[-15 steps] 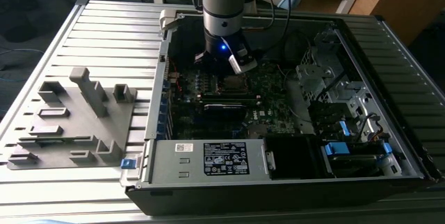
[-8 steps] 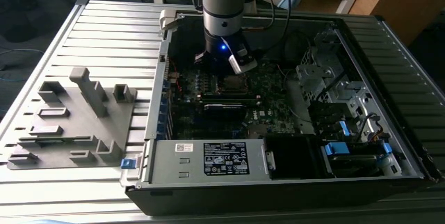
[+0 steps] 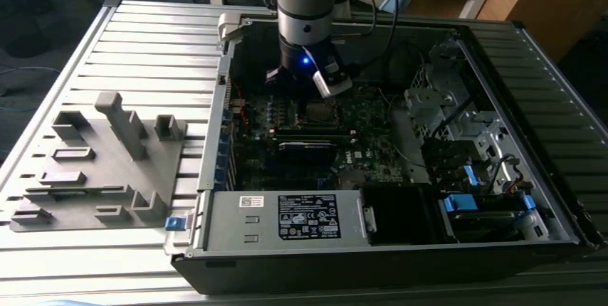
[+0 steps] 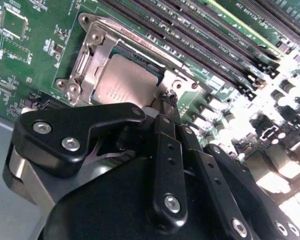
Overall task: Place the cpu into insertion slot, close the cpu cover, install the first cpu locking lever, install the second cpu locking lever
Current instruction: 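Close the cpu cover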
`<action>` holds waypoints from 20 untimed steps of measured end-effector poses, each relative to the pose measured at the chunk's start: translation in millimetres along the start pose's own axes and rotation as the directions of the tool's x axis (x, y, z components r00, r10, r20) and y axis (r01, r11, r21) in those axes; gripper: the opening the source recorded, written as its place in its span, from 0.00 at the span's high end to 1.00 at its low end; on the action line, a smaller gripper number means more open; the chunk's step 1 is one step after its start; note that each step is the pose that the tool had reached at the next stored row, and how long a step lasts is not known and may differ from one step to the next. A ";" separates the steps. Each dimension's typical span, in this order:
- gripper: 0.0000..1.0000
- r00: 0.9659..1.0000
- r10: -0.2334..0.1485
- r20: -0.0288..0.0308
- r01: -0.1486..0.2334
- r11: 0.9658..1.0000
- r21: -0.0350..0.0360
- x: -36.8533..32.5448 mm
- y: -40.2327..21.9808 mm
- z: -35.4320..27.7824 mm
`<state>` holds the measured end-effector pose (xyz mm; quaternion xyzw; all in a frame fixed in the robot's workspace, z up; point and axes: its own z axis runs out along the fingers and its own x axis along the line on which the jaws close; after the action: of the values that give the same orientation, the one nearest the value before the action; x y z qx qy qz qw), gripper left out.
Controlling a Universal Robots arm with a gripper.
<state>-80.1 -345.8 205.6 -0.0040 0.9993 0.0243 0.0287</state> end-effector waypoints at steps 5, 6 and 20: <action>0.89 1.000 0.000 0.000 0.000 1.000 0.000 -0.5 0.5 -0.9; 0.89 1.000 0.000 0.000 0.000 1.000 0.000 -1.0 0.8 -0.9; 0.89 1.000 0.000 -0.003 0.000 1.000 0.000 -28.0 1.1 0.7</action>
<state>-52.1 -344.5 206.6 -0.0039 0.9993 0.0243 0.0272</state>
